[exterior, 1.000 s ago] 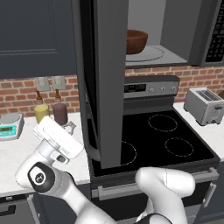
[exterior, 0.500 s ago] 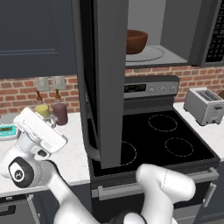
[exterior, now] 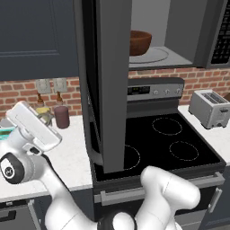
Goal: Open the microwave, place the bowl with waffle inside the microwave, then close the microwave door and turn it on.
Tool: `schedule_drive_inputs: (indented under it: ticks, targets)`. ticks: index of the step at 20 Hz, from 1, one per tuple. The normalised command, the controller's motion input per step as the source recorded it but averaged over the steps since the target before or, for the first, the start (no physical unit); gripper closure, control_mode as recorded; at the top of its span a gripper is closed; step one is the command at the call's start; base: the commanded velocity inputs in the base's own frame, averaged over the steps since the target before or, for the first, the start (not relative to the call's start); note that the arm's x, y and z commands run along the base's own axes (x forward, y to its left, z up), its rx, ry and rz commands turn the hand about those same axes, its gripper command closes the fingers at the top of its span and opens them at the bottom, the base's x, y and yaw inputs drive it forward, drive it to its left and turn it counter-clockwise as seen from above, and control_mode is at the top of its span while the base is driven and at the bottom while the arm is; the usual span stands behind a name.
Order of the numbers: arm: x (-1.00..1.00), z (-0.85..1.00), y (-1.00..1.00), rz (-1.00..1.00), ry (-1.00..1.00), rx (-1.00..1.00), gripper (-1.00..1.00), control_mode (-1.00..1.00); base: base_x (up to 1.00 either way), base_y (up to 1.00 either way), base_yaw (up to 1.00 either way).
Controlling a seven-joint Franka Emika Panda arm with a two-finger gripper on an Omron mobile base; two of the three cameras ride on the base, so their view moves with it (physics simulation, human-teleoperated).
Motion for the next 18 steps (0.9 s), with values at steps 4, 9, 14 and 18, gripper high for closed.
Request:
schedule_drive_inputs:
  ticks: [4,9,14,18]
  targets:
    - [-0.15,0.47,-0.43,0.00,0.00,0.12,1.00,-1.00,0.00,0.00,0.00]
    - [-0.26,0.52,-0.73,0.00,0.00,0.20,1.00,-1.00,0.00,0.00,0.00]
    - [-0.36,0.44,-0.94,0.00,0.00,0.23,1.00,-1.00,0.00,0.00,0.00]
    - [-0.44,0.29,-1.00,0.03,0.00,0.30,1.00,-1.00,0.00,0.00,0.00]
